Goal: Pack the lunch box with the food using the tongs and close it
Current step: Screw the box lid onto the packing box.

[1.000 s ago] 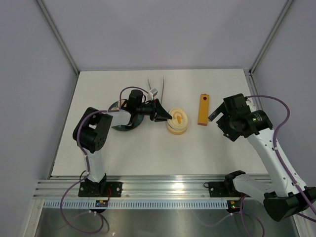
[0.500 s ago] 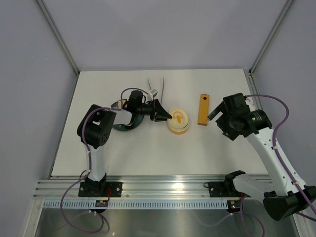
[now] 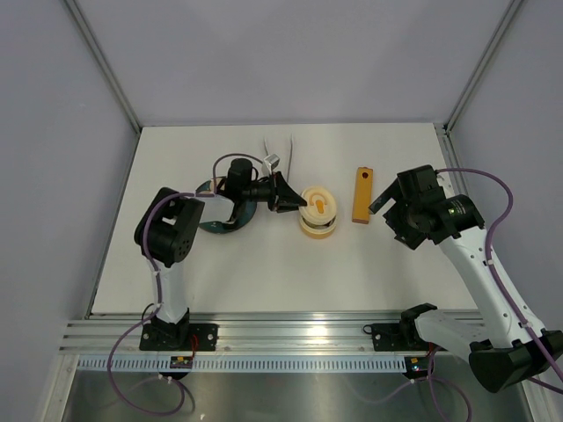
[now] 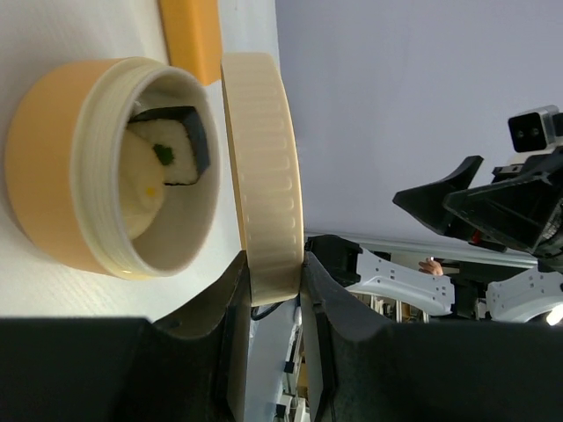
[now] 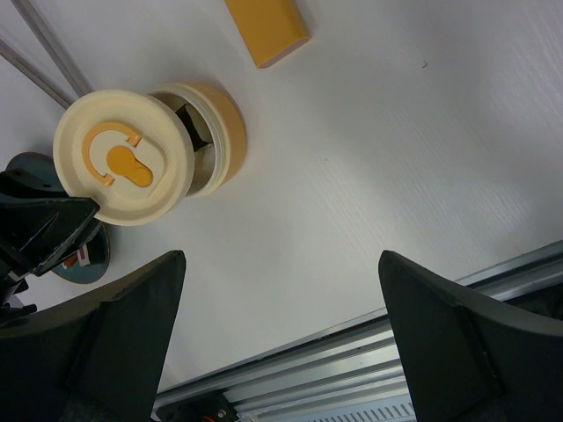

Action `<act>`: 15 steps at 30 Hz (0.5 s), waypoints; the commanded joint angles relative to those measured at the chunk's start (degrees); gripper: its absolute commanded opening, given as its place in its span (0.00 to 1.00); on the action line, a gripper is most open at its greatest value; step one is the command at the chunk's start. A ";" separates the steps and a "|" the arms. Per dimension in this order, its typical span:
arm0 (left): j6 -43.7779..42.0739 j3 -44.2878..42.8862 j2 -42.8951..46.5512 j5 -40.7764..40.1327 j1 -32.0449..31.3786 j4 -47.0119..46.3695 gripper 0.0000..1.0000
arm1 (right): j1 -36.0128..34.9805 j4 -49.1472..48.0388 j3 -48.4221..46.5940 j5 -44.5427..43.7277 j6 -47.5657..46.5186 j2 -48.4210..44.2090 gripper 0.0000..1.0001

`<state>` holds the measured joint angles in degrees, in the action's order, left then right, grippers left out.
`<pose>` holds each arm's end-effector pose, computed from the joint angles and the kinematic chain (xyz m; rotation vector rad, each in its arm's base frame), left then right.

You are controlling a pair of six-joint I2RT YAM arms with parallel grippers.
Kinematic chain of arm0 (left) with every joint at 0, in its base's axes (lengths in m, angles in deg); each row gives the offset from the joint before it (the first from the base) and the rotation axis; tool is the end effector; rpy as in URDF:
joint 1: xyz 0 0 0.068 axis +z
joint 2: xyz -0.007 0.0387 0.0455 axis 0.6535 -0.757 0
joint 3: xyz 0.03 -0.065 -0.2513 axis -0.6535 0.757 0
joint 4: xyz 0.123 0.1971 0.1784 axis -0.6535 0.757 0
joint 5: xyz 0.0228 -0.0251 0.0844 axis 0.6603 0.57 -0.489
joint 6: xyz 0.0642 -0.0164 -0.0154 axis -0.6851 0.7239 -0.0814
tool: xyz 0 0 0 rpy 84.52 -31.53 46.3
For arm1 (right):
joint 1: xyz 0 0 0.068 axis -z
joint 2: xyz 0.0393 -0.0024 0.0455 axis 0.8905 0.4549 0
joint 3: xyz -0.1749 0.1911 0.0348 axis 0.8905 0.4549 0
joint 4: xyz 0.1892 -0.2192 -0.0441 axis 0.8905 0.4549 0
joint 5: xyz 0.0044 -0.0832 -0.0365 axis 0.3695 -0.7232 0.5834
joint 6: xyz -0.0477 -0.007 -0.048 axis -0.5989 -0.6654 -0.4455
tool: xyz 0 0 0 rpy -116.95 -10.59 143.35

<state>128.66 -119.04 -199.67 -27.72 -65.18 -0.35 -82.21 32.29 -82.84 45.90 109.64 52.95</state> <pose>0.3757 -0.2205 0.1188 -0.0275 2.3106 -1.9090 0.2235 0.0672 0.3290 0.8980 2.3956 0.2823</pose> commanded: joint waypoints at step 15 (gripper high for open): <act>10.68 1.47 -0.61 1.96 0.12 -19.27 0.00 | 0.37 -2.41 1.14 1.16 -0.61 0.03 0.99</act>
<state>138.04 -117.94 -199.06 -27.18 -65.18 -13.66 -82.16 30.89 -81.90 46.99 109.64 52.98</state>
